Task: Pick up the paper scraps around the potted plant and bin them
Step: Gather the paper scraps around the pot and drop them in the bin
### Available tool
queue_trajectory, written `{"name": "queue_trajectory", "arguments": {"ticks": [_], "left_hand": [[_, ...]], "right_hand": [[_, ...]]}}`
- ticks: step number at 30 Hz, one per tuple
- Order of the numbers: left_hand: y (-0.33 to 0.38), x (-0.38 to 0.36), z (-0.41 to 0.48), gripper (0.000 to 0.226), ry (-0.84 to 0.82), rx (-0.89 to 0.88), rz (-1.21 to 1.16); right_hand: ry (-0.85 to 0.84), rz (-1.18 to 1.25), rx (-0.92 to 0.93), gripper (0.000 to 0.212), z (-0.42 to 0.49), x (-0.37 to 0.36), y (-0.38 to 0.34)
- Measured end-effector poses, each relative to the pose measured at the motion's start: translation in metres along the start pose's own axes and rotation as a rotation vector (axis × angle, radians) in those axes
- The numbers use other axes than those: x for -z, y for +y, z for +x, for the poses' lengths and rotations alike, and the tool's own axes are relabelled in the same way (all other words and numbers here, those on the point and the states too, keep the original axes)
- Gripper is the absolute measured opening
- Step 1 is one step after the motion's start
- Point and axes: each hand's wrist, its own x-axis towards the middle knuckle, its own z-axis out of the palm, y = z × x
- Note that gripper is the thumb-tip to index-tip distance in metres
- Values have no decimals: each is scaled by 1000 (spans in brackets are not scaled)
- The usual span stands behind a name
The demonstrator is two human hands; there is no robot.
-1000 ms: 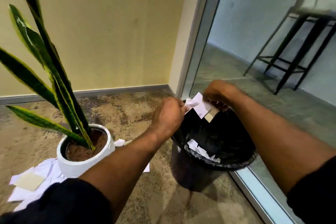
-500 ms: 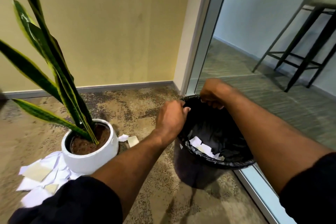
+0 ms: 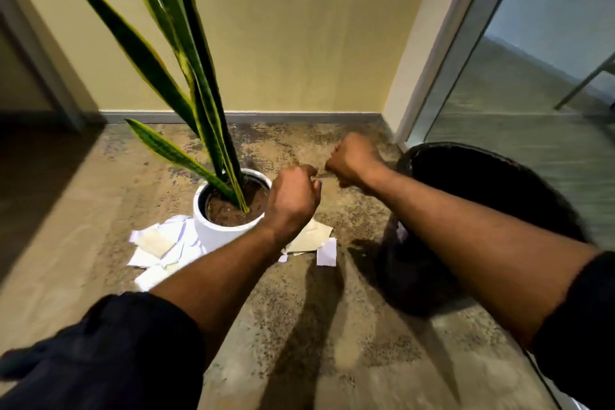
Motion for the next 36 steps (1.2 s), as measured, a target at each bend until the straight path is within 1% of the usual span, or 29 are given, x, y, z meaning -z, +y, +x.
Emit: {"name": "queue_trajectory", "arguments": {"ticks": [3, 5, 7, 9, 10, 12, 13, 17, 19, 22, 24, 26, 30, 33, 36], "left_hand": [[-25, -11, -14, 28, -49, 31, 58], [-38, -24, -25, 24, -118, 44, 95], [-51, -39, -34, 19, -209, 64, 100], [-68, -55, -44, 19, -283, 82, 117], [-75, -63, -49, 21, -330, 97, 112], [-90, -81, -56, 28, -414, 139, 55], [-95, -89, -59, 33, -454, 146, 56], [-116, -115, -58, 60, -634, 130, 256], [-128, -121, -57, 67, -681, 148, 286], [-144, -128, -57, 60, -705, 109, 373], [-149, -131, -60, 55, -675, 23, 461], [-151, -134, -61, 53, -641, -27, 518], [-151, -137, -56, 48, -570, -95, 581], [-148, -136, -51, 43, -577, -62, 560], [-146, -134, -49, 40, -594, -38, 522]], "right_hand": [[-27, -81, -50, 13, -2, -46, 13], [-88, -126, -101, 16, -5, -73, 27], [-164, -149, -139, 11, -7, -97, 41], [-207, -133, -192, 6, -9, -118, 55], [-212, -116, -231, 9, -8, -126, 61], [-216, -124, -312, 28, -4, -139, 72], [-229, -142, -339, 34, -2, -144, 77], [-249, -148, -409, 36, 13, -160, 96], [-245, -158, -436, 36, 16, -167, 103], [-256, -169, -509, 35, 19, -181, 112], [-271, -172, -557, 35, 20, -189, 115], [-255, -174, -586, 35, 23, -195, 119], [-187, -145, -621, 47, 30, -200, 124], [-169, -116, -657, 56, 31, -202, 128], [-190, -62, -665, 51, 33, -202, 132]]}}
